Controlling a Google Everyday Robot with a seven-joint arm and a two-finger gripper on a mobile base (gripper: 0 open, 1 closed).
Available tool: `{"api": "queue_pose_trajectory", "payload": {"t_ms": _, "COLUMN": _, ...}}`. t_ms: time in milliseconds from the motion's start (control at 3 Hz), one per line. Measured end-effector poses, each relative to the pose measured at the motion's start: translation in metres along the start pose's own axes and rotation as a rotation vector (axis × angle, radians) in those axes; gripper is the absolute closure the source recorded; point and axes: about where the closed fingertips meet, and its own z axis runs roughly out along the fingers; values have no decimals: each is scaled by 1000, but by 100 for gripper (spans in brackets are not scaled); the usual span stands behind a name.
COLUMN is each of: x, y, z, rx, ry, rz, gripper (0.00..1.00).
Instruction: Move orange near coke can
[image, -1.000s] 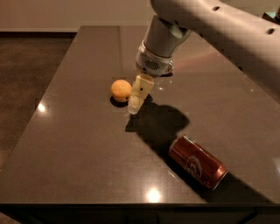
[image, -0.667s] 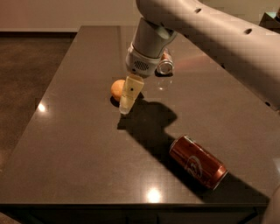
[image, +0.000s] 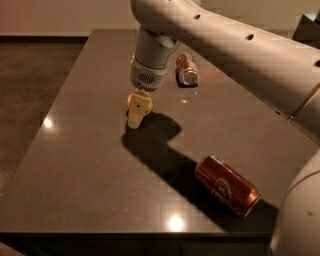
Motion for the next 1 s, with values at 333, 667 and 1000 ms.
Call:
{"api": "queue_pose_trajectory", "payload": {"t_ms": 333, "x": -2, "y": 0, "z": -1, "rx": 0, "ry": 9, "rz": -2, "gripper": 47}}
{"api": "queue_pose_trajectory", "payload": {"t_ms": 667, "x": 10, "y": 10, "z": -15, "rx": 29, "ry": 25, "rz": 8, "gripper": 72}}
{"api": "queue_pose_trajectory", "payload": {"t_ms": 1000, "x": 52, "y": 39, "z": -45, "rx": 75, "ry": 96, "rz": 55, "gripper": 100}}
